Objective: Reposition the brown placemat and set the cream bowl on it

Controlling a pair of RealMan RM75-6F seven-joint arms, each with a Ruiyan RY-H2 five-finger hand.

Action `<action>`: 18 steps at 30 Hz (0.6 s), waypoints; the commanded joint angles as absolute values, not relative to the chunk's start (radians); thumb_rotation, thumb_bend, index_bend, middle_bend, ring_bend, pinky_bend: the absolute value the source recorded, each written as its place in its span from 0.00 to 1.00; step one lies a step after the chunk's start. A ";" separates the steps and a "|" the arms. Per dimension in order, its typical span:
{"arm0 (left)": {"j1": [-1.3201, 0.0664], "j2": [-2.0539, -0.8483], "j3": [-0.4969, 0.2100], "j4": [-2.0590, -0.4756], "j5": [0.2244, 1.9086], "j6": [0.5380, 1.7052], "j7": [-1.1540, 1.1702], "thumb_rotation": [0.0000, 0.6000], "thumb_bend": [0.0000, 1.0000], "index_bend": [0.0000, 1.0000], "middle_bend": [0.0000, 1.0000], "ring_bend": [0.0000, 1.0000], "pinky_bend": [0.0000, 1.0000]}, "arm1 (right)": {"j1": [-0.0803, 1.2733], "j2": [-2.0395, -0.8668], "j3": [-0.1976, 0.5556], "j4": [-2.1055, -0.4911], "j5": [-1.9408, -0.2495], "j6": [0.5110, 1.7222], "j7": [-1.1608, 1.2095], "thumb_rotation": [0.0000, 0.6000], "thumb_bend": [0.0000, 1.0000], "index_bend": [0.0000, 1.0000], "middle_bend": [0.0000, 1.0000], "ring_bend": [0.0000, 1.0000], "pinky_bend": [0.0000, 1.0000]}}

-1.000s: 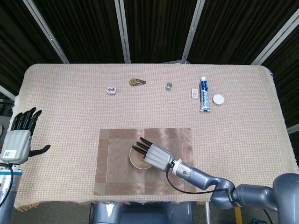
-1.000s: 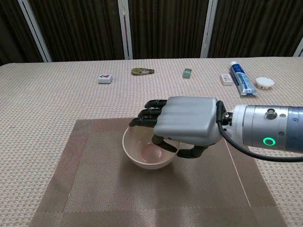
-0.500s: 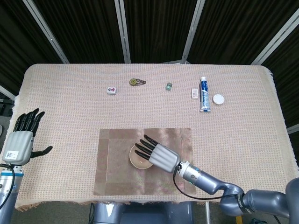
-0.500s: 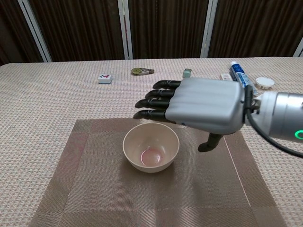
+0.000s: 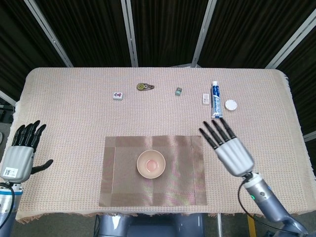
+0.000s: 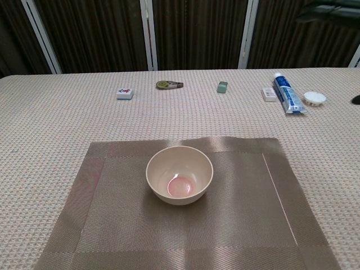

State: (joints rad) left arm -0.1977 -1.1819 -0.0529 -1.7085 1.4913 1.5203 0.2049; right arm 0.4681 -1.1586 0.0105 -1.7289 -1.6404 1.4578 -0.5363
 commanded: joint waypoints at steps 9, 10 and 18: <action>-0.143 -1.187 -0.022 -1.657 1.542 1.582 0.155 1.00 0.00 0.00 0.00 0.00 0.00 | 0.211 -1.193 -0.002 -1.474 -1.549 1.703 -0.236 1.00 0.00 0.00 0.00 0.00 0.00; -0.142 -1.185 -0.023 -1.658 1.541 1.583 0.153 1.00 0.00 0.00 0.00 0.00 0.00 | 0.207 -1.197 0.001 -1.468 -1.546 1.704 -0.231 1.00 0.00 0.00 0.00 0.00 0.00; -0.141 -1.177 -0.031 -1.661 1.536 1.569 0.144 1.00 0.00 0.00 0.00 0.00 0.00 | 0.194 -1.218 0.013 -1.436 -1.545 1.677 -0.210 1.00 0.00 0.00 0.00 0.00 0.00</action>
State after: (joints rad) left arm -0.1406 -1.1772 -0.0308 -1.6612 1.5365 1.5693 0.1443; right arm 0.1949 -1.2164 0.0116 -1.4381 -1.5445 1.6795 -0.2117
